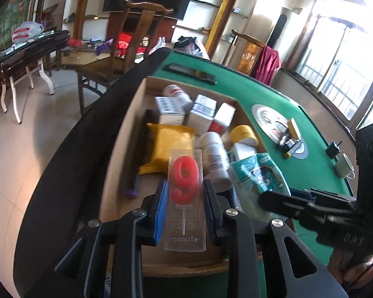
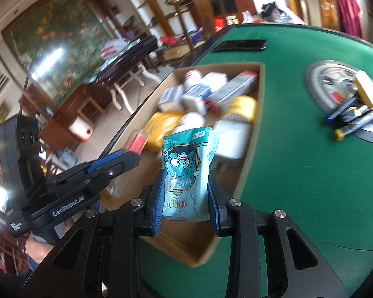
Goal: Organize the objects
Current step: 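Carry the candle box and blue packet over the cardboard box with both tools, then open both tools to release the candle box and blue packet into the box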
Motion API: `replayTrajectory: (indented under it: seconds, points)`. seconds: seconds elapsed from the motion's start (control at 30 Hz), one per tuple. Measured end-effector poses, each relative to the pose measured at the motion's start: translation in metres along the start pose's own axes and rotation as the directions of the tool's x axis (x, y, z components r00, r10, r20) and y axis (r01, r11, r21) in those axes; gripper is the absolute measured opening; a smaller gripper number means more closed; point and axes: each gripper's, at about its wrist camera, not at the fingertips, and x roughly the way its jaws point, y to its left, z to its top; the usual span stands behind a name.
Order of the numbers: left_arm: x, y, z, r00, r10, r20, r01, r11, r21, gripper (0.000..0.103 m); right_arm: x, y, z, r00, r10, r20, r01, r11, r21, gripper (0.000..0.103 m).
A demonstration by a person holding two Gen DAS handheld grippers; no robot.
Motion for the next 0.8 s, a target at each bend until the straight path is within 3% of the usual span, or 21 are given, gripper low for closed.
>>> replayTrajectory:
  seconds: [0.2,0.8]
  points:
    - [0.002,0.017,-0.004,1.000,0.017,-0.023,-0.017,1.000,0.009,0.027,0.028,0.029,-0.004,0.998,0.018,-0.055,-0.021,0.998,-0.052,0.030]
    - [0.003,0.030,-0.008,0.998,0.038,-0.039,-0.037,0.999,0.024,0.028,0.071,0.045,-0.010,0.989,0.055,-0.141,-0.064,0.996,-0.063,0.030]
